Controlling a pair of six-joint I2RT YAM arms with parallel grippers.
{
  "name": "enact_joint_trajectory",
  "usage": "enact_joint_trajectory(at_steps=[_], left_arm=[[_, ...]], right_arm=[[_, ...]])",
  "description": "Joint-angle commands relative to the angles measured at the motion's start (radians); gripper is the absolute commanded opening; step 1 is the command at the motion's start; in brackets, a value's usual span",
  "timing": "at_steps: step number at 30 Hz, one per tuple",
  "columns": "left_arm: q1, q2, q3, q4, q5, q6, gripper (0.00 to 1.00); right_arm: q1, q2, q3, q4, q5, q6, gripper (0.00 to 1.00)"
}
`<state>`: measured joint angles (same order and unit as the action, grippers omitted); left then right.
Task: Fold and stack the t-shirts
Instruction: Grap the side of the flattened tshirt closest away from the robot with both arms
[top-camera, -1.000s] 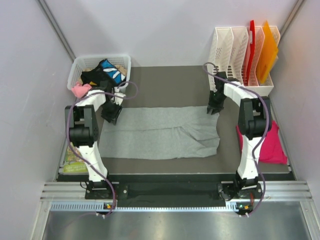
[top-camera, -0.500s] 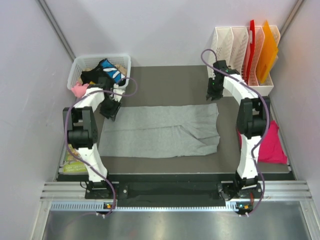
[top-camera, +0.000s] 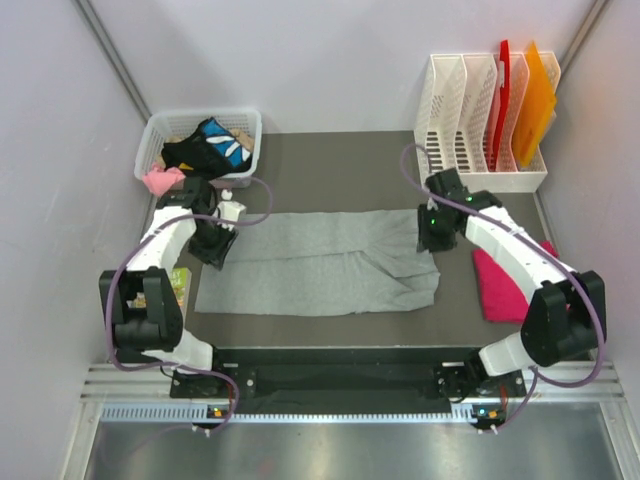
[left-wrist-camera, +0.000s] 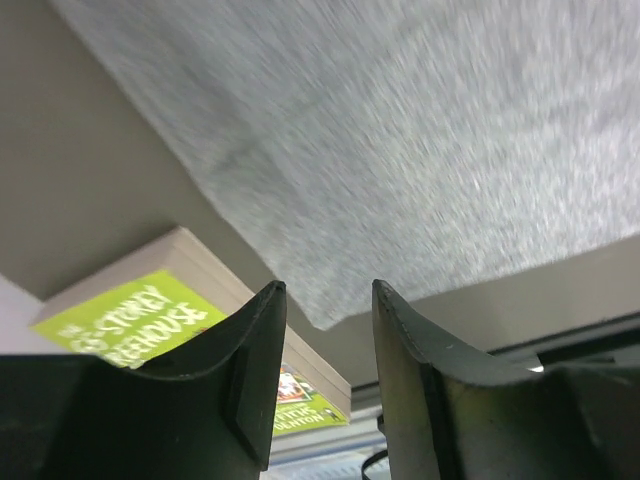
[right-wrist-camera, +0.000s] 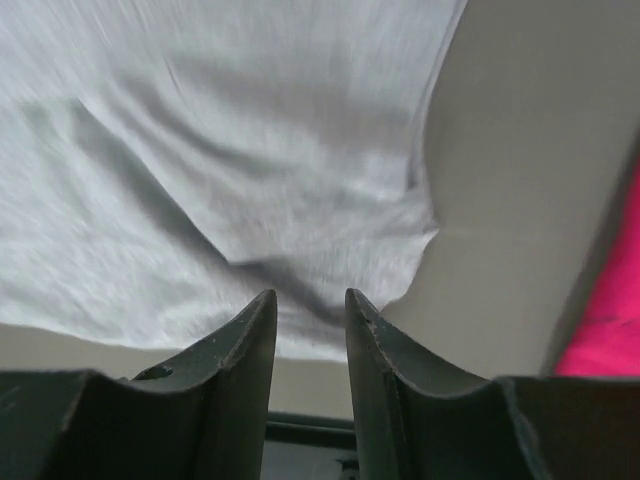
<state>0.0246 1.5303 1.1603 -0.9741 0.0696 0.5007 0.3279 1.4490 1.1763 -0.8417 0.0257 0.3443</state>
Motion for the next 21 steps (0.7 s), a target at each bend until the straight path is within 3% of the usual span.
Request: enact_joint_trajectory(at_steps=[1,7,12,21], left_arm=[[0.001,-0.080,-0.108,-0.031,0.012,0.059,0.46],[0.001,-0.186,-0.253,-0.021,-0.040,0.102,0.47],[0.001,-0.266,-0.353,-0.012,-0.056,0.113,0.49],[0.003,-0.305,-0.439,0.037,-0.099,0.108,0.55]], right_arm=[[0.111,-0.091,-0.161,-0.053,-0.018,0.085,0.34],[0.218,-0.185,-0.297,-0.089,-0.021,0.206,0.38],[0.238,-0.237,-0.351,-0.099,0.011,0.263,0.45],[0.234,-0.158,-0.349,-0.057,0.143,0.292,0.47]])
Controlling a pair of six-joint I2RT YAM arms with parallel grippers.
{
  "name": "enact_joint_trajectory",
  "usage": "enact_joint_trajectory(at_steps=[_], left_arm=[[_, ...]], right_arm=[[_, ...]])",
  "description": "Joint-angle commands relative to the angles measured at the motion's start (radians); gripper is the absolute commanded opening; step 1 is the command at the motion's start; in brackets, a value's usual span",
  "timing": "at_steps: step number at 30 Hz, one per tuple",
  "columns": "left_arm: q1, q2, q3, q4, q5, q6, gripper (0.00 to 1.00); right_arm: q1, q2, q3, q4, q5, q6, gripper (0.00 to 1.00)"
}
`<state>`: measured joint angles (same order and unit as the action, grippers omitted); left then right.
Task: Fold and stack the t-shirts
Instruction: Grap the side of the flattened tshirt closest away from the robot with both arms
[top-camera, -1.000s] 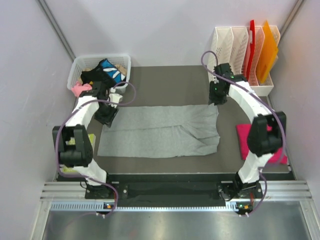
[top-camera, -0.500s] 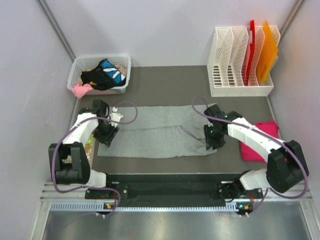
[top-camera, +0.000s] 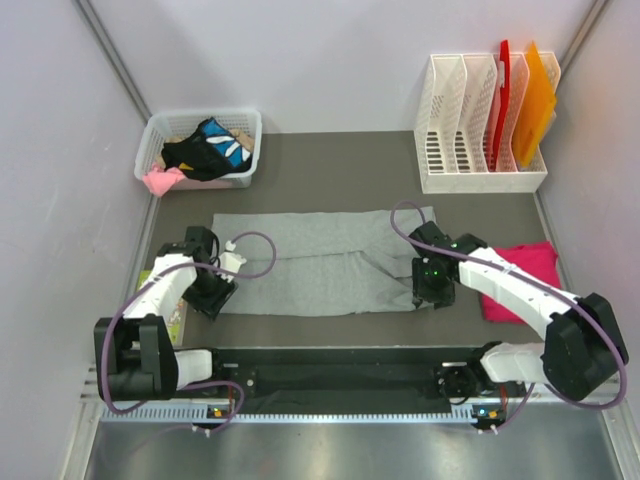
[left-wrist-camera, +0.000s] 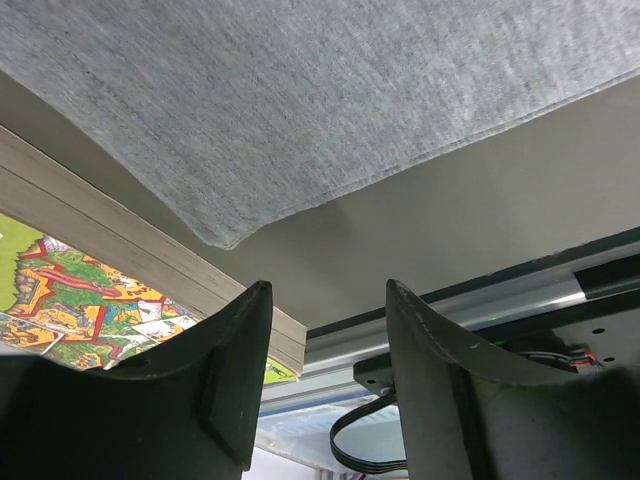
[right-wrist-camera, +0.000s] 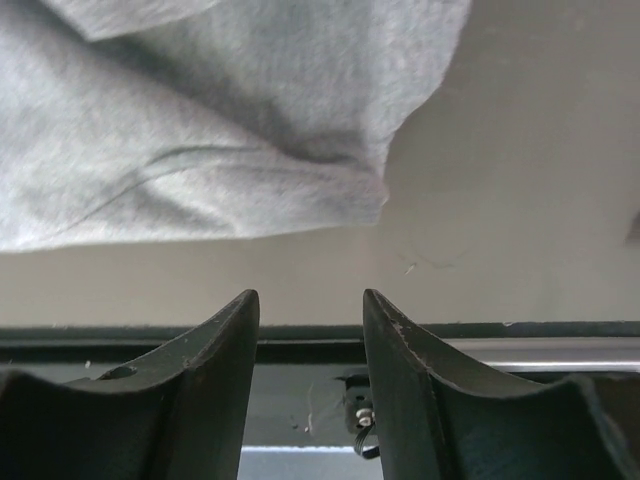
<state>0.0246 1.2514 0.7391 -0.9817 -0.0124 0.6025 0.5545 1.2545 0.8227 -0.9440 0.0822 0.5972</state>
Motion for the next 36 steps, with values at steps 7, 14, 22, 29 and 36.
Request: enact_joint_trajectory(at_steps=[7,14,22,29,36], left_arm=[[0.034,0.000,-0.032,0.080,-0.017,0.002,0.57],[0.046,0.060,-0.032,0.104,0.002,-0.013,0.56],[0.046,0.095,0.000,0.075,0.037,-0.023,0.14],[0.046,0.106,0.104,-0.011,0.075,-0.029,0.00],[0.046,0.108,0.155,-0.071,0.086,-0.009,0.00]], right_arm=[[-0.047,0.112,0.007,0.140,0.116,0.027,0.49],[-0.051,0.174,-0.034,0.217,0.088,0.024,0.48],[-0.051,0.134,-0.046,0.197,0.048,0.039,0.26],[-0.051,0.045,0.041,0.068,0.064,0.030,0.11],[-0.051,-0.009,0.112,0.002,0.088,0.021,0.06]])
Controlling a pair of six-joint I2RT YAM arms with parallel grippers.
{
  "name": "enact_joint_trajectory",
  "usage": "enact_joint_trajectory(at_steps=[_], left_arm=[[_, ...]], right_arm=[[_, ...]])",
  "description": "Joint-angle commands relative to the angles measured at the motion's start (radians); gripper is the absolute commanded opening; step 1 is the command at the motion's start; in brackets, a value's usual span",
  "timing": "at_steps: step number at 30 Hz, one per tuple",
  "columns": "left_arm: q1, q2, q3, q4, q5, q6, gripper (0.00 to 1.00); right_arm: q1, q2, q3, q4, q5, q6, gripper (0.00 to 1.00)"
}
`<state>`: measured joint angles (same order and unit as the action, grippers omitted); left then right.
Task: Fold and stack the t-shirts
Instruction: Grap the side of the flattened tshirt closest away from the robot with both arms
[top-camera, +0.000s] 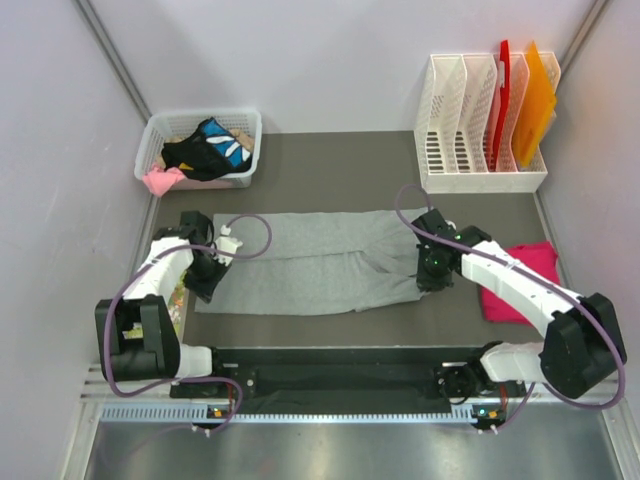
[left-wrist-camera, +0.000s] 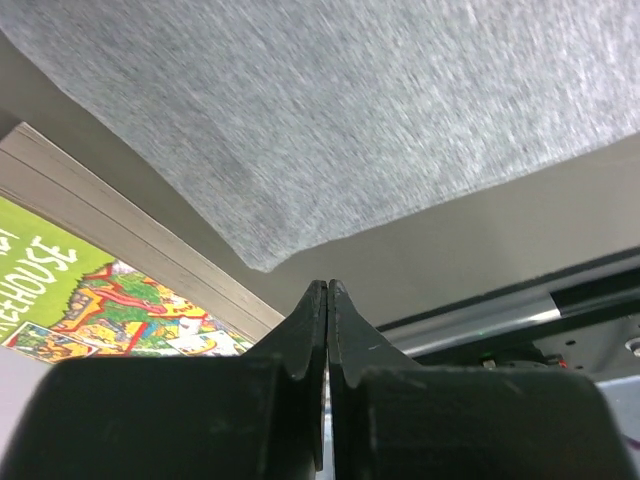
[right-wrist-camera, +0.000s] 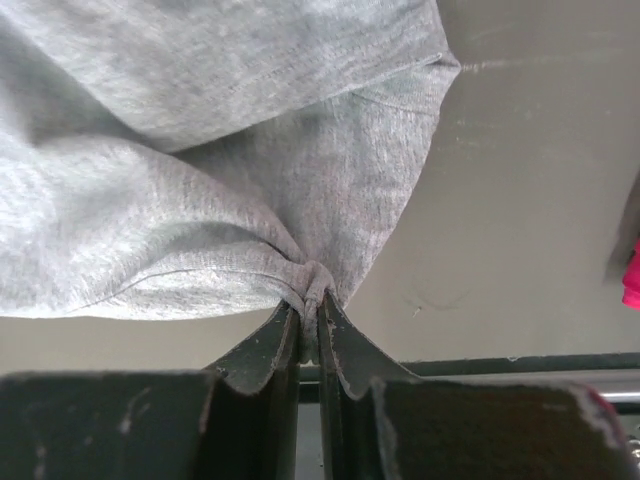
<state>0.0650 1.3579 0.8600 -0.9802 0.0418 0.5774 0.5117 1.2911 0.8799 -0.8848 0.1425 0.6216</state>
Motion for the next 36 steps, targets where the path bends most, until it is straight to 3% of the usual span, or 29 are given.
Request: enact_joint_trajectory(at_steps=[1,2,4,7,18,36], left_arm=[[0.007,0.001,0.034,-0.077,0.033,0.019,0.00],[0.006,0.001,0.030,-0.083,0.036,0.022,0.08],[0.006,-0.002,0.019,-0.091,0.033,0.024,0.38],[0.006,-0.011,-0.028,-0.077,0.020,0.015,0.44],[0.006,0.043,-0.125,0.044,-0.020,-0.060,0.50],[0.007,0.222,-0.009,0.143,-0.017,-0.103,0.49]], right_arm=[[-0.009,-0.050,0.051,-0.059,0.022,-0.002,0.05],[-0.009,-0.056,0.048,-0.056,0.020,0.003,0.05],[-0.009,-0.064,0.031,-0.045,0.008,0.010,0.05],[-0.009,-0.076,0.010,-0.025,-0.009,0.020,0.06],[-0.009,-0.090,0.011,-0.009,-0.027,0.012,0.05],[-0.081,-0.107,0.056,-0.071,-0.018,-0.054,0.05]])
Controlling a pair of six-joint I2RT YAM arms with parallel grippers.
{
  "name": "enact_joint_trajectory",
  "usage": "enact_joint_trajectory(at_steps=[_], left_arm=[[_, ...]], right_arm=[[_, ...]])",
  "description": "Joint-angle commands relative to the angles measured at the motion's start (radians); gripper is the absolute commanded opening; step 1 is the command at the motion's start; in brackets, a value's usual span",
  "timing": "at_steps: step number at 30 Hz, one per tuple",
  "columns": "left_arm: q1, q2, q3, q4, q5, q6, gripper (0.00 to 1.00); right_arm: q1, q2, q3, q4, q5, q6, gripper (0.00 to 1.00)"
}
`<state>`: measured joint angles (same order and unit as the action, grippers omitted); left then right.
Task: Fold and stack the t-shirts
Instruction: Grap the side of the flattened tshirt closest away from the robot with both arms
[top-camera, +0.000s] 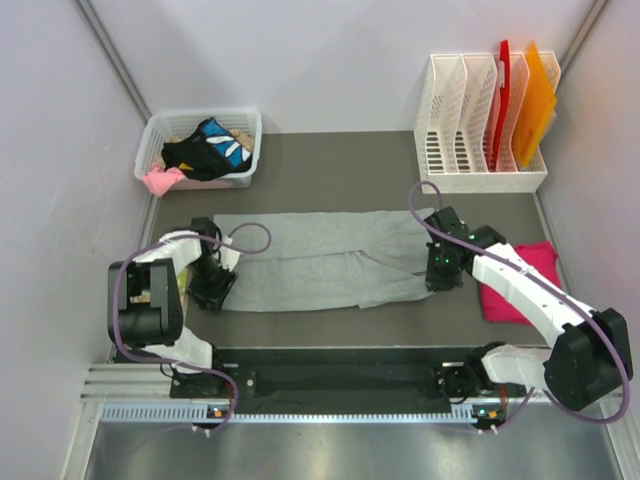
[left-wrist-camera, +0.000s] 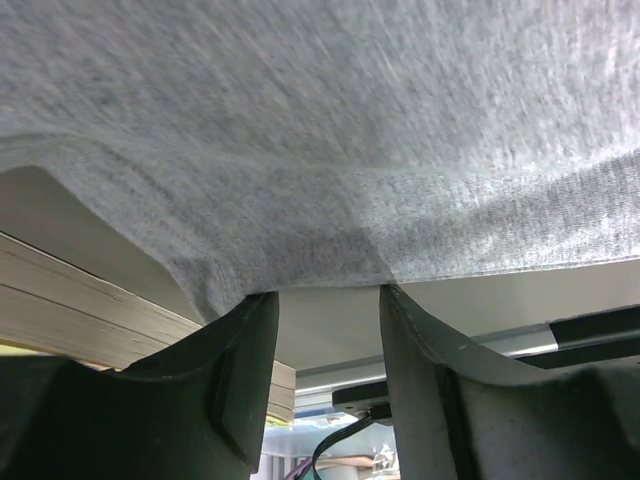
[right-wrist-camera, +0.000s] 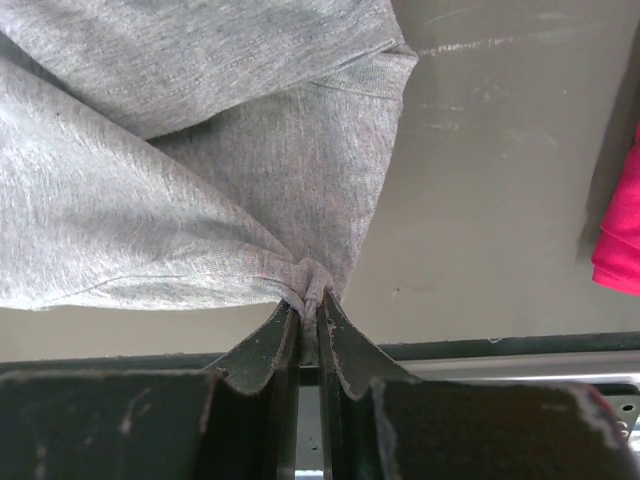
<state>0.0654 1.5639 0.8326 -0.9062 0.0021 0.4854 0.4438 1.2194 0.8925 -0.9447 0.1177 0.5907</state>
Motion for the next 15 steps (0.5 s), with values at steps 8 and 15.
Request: enact_joint_trajectory(at_steps=[8,15], left_arm=[[0.005,0.035,0.007,0.073,0.068,-0.021,0.08],[0.005,0.009,0.010,0.056,0.081,-0.004,0.00]], right_arm=[[-0.013,-0.032,0.036,-0.003,-0.010,-0.020,0.05],[-0.013,-0.026,0.057,-0.011,-0.013,-0.025,0.04]])
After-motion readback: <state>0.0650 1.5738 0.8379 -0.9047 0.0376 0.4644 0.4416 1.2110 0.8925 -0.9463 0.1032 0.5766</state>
